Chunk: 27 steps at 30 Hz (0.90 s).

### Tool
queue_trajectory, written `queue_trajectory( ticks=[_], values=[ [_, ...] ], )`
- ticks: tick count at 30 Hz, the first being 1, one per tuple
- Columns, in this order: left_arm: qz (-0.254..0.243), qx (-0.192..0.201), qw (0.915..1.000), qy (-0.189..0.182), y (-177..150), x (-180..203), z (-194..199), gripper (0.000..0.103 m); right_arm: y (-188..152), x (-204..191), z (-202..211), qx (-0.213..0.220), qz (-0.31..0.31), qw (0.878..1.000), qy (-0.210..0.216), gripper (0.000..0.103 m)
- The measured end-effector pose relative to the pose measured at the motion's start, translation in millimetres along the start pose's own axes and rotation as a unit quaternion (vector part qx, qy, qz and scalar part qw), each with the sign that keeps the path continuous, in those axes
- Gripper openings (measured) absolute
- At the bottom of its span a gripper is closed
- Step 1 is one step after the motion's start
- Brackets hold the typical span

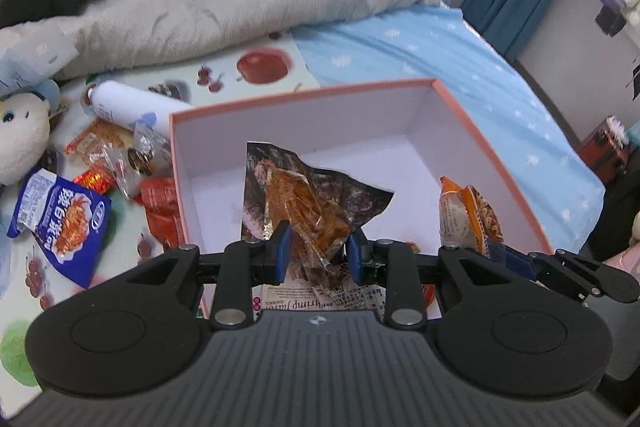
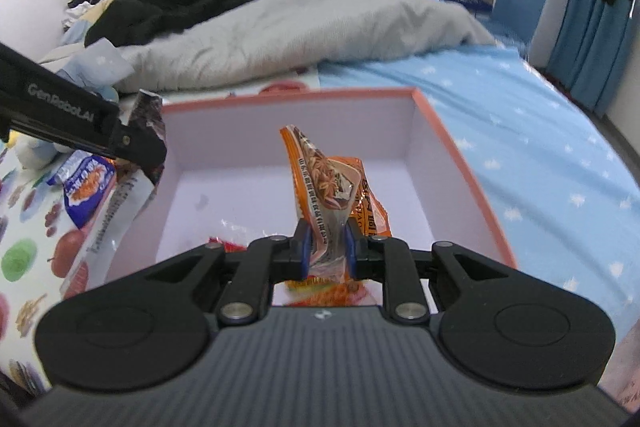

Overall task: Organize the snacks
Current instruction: 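Carry dried-meat bag with left gripper while right carries orange packet to pink box, then open both grippers over the pink box to drop both snacks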

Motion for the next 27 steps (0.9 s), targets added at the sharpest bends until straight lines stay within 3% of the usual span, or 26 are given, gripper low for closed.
queue_trajectory(
  ticks=[5, 9, 10, 11, 12, 15, 22, 27],
  values=[
    [-0.008, -0.013, 0.9998, 0.011, -9, 3, -7, 0.034, -11, 0, -5, -0.013, 0.001, 1.000, 0.006, 0.023],
    [0.002, -0.018, 0.9997, 0.016, -12, -3, -7, 0.057, -12, 3, -6, -0.018, -0.019, 1.000, 0.007, 0.024],
    [0.005, -0.014, 0.9997, 0.021, -12, -6, -3, 0.063, -11, 3, -5, -0.016, -0.022, 1.000, 0.008, 0.027],
    [0.008, -0.010, 0.9997, 0.022, -10, -9, 0, 0.065, -10, 2, -4, -0.013, -0.023, 1.000, 0.009, 0.040],
    [0.011, -0.006, 0.9997, 0.020, -9, -12, 4, 0.067, -10, 2, -3, -0.010, -0.023, 1.000, 0.009, 0.046],
    [0.021, 0.007, 0.9997, 0.013, -5, -19, 19, 0.072, -6, -2, 0, -0.003, -0.021, 1.000, 0.012, 0.049],
    [0.031, 0.049, 0.9982, 0.015, -1, -29, 60, 0.072, 13, -13, 25, 0.035, -0.016, 0.999, 0.022, 0.049],
    [0.032, 0.092, 0.9949, 0.029, -5, -37, 93, 0.072, 27, -24, 50, 0.066, -0.017, 0.996, 0.052, 0.049]
  ],
)
Point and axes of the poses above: each gripper's, at about its wrist camera, not at the fingertips, and z roughly against the way its jaws point, x to its right, y to its top, the point moved 4 cm from there along -z, roughly the way its jaws point, and after that the axes turned 4 degrees about -x, right-handed, at the moved point
